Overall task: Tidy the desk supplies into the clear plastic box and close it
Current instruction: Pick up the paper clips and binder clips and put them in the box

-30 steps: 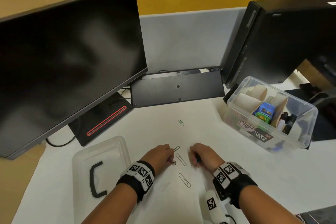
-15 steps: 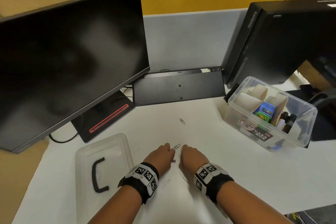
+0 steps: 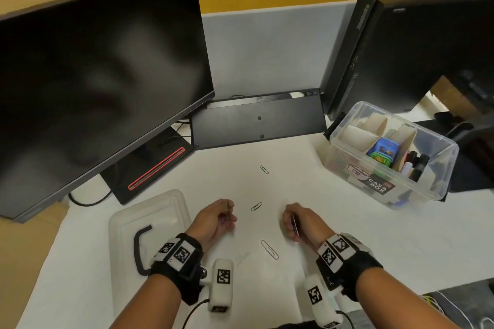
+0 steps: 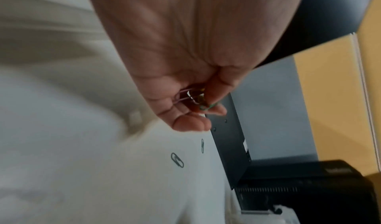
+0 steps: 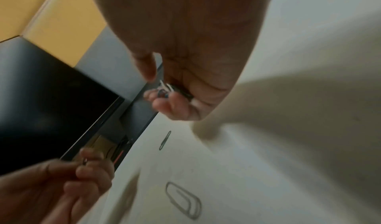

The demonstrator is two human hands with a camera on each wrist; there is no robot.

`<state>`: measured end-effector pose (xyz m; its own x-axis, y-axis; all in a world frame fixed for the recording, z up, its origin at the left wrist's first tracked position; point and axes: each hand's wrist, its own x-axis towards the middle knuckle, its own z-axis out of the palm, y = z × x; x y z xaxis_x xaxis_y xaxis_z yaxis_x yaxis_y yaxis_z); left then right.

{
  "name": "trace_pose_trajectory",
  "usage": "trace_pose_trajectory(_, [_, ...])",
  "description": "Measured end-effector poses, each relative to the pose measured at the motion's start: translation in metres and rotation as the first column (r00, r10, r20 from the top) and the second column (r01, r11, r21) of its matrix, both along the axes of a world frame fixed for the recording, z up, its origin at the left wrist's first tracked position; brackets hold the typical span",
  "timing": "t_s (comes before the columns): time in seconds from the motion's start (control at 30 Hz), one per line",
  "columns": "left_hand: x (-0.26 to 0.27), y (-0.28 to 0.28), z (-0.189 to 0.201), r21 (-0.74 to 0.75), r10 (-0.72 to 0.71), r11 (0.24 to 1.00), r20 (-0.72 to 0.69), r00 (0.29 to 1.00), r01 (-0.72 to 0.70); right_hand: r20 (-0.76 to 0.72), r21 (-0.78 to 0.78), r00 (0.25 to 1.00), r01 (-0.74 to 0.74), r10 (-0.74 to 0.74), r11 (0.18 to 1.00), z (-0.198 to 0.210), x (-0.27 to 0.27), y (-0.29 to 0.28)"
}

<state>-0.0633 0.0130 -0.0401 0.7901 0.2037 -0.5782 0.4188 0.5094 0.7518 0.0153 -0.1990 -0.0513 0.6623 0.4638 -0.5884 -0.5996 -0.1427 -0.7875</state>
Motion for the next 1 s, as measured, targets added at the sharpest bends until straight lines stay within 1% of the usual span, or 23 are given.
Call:
trace_pose_trajectory(0.03, [-0.001,0.000,0.002,-0.080,0.047,0.996,0.002,0.999,-0.047,0.117,-0.133,0.986,-0.106,0.121,0.986,0.001,-0.002,0.000])
trace_pose_trajectory(0.07, [-0.001,-0.001,0.004,-0.134,0.076,0.988,-0.009,0.997,-0.076,0.242,-0.295,0.926,-0.215,0.291,0.931,0.001,-0.005,0.000])
trace_pose_trajectory(0.1, [0.000,-0.001,0.006,-0.161,0.087,0.983,-0.022,0.996,-0.089,0.330,-0.454,0.825,-0.288,0.459,0.843,0.000,-0.010,0.000])
trace_pose_trajectory(0.13, [0.001,-0.002,0.008,-0.163,0.083,0.983,-0.031,0.996,-0.087,0.348,-0.570,0.733,-0.329,0.584,0.753,-0.002,-0.016,0.000])
trace_pose_trajectory(0.23, [0.010,-0.006,0.011,-0.033,0.040,0.999,-0.045,0.998,-0.041,0.250,-0.772,0.541,-0.389,0.803,0.502,-0.002,-0.032,0.005])
trace_pose_trajectory(0.27, [0.014,-0.008,0.011,0.044,0.021,0.999,-0.060,0.998,-0.018,0.239,-0.817,0.495,-0.362,0.835,0.448,-0.001,-0.036,0.007])
trace_pose_trajectory(0.33, [0.021,-0.012,0.008,0.229,-0.051,0.971,-0.095,0.994,0.072,0.278,-0.868,0.421,-0.275,0.864,0.414,-0.003,-0.040,0.011])
trace_pose_trajectory(0.37, [0.025,-0.013,0.006,0.331,-0.109,0.933,-0.108,0.988,0.139,0.294,-0.893,0.370,-0.223,0.882,0.391,-0.004,-0.041,0.013])
trace_pose_trajectory(0.4, [0.029,-0.015,0.004,0.448,-0.181,0.866,-0.127,0.975,0.220,0.290,-0.914,0.322,-0.185,0.901,0.360,-0.005,-0.040,0.014])
trace_pose_trajectory(0.43, [0.033,-0.017,0.003,0.573,-0.253,0.763,-0.163,0.954,0.300,0.274,-0.930,0.282,-0.165,0.919,0.328,-0.006,-0.039,0.015])
trace_pose_trajectory(0.47, [0.037,-0.020,0.002,0.681,-0.313,0.632,-0.213,0.926,0.370,0.261,-0.939,0.254,-0.157,0.931,0.306,-0.006,-0.037,0.014])
trace_pose_trajectory(0.5, [0.040,-0.024,0.001,0.755,-0.350,0.497,-0.277,0.895,0.428,0.252,-0.941,0.252,-0.162,0.934,0.297,-0.006,-0.034,0.013])
trace_pose_trajectory(0.53, [0.044,-0.028,0.002,0.792,-0.371,0.380,-0.343,0.863,0.478,0.255,-0.934,0.282,-0.175,0.925,0.311,-0.004,-0.030,0.011])
trace_pose_trajectory(0.57, [0.048,-0.032,0.001,0.807,-0.382,0.281,-0.402,0.832,0.519,0.282,-0.909,0.356,-0.198,0.891,0.367,-0.003,-0.024,0.007])
trace_pose_trajectory(0.63, [0.053,-0.038,-0.001,0.801,-0.390,0.104,-0.513,0.765,0.590,0.383,-0.765,0.557,-0.256,0.737,0.591,-0.004,-0.009,-0.004])
trace_pose_trajectory(0.67, [0.054,-0.039,-0.003,0.790,-0.390,0.041,-0.551,0.738,0.612,0.405,-0.660,0.641,-0.289,0.652,0.694,-0.003,0.001,-0.010])
trace_pose_trajectory(0.73, [0.055,-0.039,-0.009,0.774,-0.379,-0.005,-0.587,0.715,0.633,0.356,-0.403,0.823,-0.292,0.442,0.867,0.003,0.016,-0.022])
trace_pose_trajectory(0.77, [0.055,-0.039,-0.012,0.777,-0.370,0.002,-0.584,0.722,0.630,0.270,-0.264,0.916,-0.225,0.296,0.938,0.005,0.022,-0.027])
trace_pose_trajectory(0.8, [0.054,-0.038,-0.014,0.782,-0.363,0.024,-0.573,0.734,0.623,0.140,-0.115,0.979,-0.132,0.147,0.985,0.007,0.027,-0.032])
trace_pose_trajectory(0.83, [0.054,-0.038,-0.015,0.787,-0.357,0.051,-0.561,0.747,0.615,-0.006,0.030,0.999,-0.037,0.037,0.999,0.009,0.031,-0.037])
trace_pose_trajectory(0.87, [0.053,-0.039,-0.016,0.787,-0.352,0.075,-0.554,0.755,0.613,-0.128,0.136,0.991,0.047,-0.029,0.990,0.013,0.035,-0.041])
trace_pose_trajectory(0.9, [0.051,-0.039,-0.015,0.783,-0.348,0.090,-0.555,0.756,0.616,-0.212,0.188,0.975,0.111,-0.070,0.976,0.015,0.038,-0.044])
trace_pose_trajectory(1.0, [0.048,-0.041,-0.013,0.783,-0.350,0.067,-0.562,0.750,0.618,-0.317,0.169,0.939,0.198,-0.137,0.966,0.018,0.049,-0.050])
